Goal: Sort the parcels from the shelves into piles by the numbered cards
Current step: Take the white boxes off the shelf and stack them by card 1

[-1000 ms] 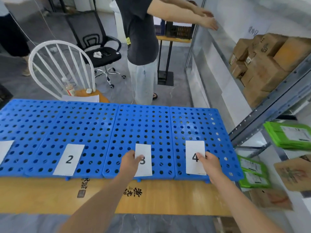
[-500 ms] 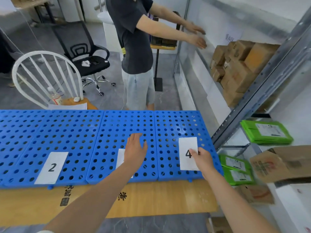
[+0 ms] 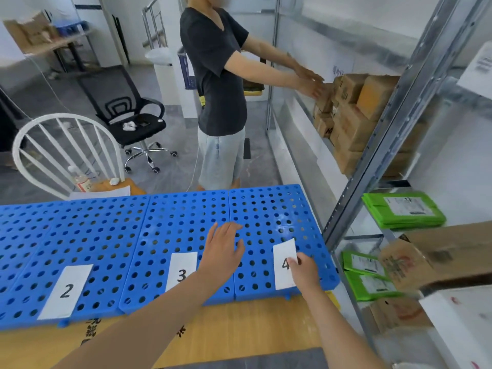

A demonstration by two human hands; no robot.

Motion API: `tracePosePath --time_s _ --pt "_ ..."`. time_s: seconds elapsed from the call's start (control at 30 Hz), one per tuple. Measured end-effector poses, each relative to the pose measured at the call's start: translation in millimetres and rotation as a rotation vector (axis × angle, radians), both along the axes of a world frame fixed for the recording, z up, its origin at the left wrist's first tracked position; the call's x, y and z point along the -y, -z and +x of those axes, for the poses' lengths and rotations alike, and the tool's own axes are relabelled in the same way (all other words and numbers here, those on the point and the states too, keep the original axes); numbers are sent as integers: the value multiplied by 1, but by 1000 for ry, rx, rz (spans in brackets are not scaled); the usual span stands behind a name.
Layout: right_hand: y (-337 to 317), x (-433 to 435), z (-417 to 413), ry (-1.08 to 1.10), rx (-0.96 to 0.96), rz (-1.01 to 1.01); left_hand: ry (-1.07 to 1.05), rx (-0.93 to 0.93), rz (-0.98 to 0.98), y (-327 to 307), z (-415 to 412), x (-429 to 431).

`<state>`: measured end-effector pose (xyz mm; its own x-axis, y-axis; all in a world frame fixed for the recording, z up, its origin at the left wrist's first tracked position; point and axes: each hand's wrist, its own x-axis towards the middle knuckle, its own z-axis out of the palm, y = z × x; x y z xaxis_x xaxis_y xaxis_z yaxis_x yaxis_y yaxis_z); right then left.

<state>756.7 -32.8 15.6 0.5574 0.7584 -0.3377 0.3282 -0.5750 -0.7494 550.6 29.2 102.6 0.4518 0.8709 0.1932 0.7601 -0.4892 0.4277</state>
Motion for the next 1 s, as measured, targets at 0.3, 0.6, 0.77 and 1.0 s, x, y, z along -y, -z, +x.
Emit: tracePosePath --time_s 0.3,0.6,0.77,1.0 --pt "-15 18 0 112 92 -8 91 -103 -5 -22 3 0" --pt "-162 4 8 -73 475 161 266 -65 227 -102 39 -25" --pt "-241 15 8 -11 733 186 383 -49 316 -153 54 -45" --pt "-328 42 -3 152 895 188 578 31 474 -229 80 -46"
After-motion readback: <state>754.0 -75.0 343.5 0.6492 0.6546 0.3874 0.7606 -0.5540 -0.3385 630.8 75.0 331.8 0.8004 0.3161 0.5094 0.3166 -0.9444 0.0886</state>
